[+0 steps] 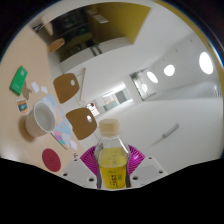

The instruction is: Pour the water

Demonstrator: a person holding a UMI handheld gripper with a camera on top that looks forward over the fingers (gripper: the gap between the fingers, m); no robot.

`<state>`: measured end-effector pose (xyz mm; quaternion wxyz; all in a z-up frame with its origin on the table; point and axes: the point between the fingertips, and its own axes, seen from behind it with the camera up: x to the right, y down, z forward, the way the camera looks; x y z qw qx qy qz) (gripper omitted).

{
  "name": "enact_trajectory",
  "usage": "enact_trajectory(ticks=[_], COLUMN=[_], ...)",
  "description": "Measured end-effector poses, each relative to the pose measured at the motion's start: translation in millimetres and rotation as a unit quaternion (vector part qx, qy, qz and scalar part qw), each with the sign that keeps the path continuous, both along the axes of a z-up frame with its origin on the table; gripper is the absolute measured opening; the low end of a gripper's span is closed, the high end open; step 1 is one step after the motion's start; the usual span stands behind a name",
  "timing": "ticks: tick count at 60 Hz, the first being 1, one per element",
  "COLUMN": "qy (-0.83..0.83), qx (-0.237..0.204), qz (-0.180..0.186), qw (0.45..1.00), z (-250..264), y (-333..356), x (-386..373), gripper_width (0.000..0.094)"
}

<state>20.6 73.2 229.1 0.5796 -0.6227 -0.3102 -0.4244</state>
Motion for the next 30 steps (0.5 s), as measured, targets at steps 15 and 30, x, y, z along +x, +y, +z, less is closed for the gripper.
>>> enact_trajectory(ticks=[15,30], qy=[-0.499,-0.486], qx=[-0.057,-0.056], qz=[0.011,0.016], qw=[0.865,0.872], z=[-38.9,-32.9], y=[58.9,82.1], x=[-82.2,-84.8], gripper_width=[0.0335,0.0334])
